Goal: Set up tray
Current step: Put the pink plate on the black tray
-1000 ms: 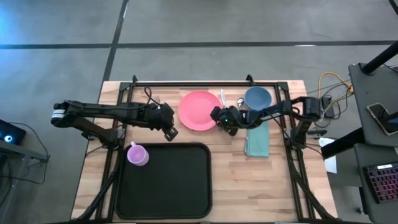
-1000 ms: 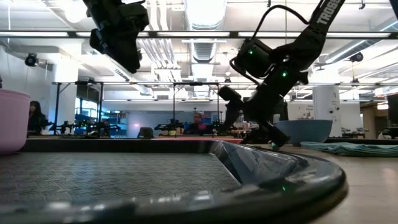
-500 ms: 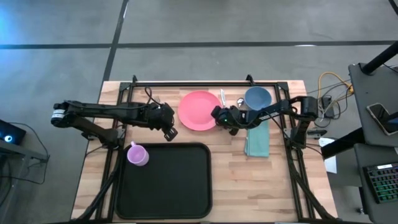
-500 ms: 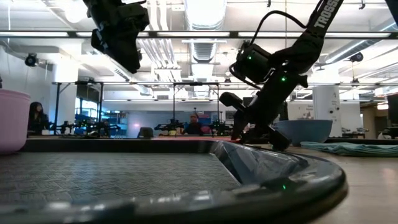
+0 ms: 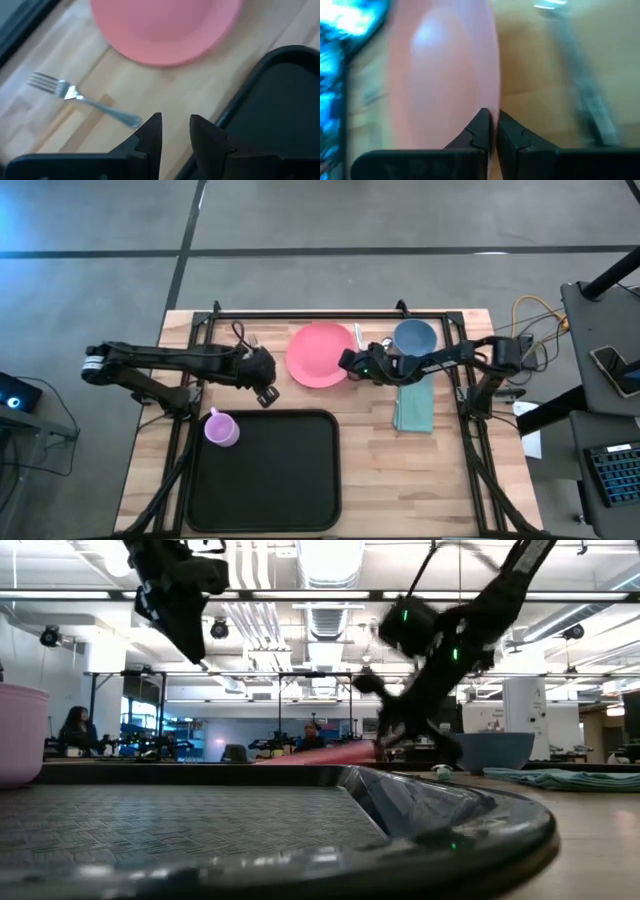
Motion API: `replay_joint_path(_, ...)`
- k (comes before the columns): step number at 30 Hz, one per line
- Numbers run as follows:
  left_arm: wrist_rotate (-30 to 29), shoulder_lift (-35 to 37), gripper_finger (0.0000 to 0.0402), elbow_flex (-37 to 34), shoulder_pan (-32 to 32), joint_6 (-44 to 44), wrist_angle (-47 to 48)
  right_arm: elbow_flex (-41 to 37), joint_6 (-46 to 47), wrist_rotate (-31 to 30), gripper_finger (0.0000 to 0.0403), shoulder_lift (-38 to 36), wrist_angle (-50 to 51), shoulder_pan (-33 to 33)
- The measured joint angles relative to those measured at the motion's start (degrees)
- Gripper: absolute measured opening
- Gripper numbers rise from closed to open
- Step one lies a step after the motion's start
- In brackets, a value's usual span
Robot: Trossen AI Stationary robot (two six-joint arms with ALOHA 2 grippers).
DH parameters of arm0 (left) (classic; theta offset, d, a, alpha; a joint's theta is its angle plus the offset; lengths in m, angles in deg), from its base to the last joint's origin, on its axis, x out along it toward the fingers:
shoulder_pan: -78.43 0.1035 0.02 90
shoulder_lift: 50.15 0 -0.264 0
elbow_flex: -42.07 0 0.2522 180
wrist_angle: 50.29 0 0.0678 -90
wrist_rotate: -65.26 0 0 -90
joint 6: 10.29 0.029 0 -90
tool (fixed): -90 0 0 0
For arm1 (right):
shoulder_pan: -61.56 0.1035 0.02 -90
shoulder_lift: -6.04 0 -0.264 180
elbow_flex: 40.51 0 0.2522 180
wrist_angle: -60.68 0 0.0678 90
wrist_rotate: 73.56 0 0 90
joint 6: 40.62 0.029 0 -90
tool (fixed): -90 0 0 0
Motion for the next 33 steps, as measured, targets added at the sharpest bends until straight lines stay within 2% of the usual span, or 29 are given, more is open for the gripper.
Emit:
replay_joint_path(10,-4.12,3.98,0.0081,0.00,0.02,0.85,1.36,-0.08,-1.87,0.99,0.0007,-10.30,9.15,3.40)
replay_joint_path(17,-4.84,6.12,0.0081,0.00,0.04,0.83,1.62,-0.01,-2.46,2.43,0.0008,-16.45,6.61,5.33)
replay_joint_path(20,-4.89,7.19,0.0081,0.00,0.04,0.85,1.81,-0.01,-6.25,8.80,0.0008,-18.74,6.28,5.74)
replay_joint_path(24,-4.93,8.61,0.0081,0.00,0.04,0.84,1.95,0.01,-11.59,25.80,0.0008,-18.30,6.08,5.71)
replay_joint_path(26,-4.96,9.27,0.0081,0.00,0.04,0.85,1.95,0.01,-12.23,32.11,0.0008,-16.76,6.22,6.11)
replay_joint_path(29,-5.17,9.96,0.0081,0.00,0.04,0.83,1.97,0.01,-12.77,38.46,0.0008,-12.90,2.26,7.07)
replay_joint_path(33,-5.28,9.97,0.0081,0.00,0.04,0.84,2.04,0.15,-11.50,42.69,0.0008,-6.26,-11.97,8.67)
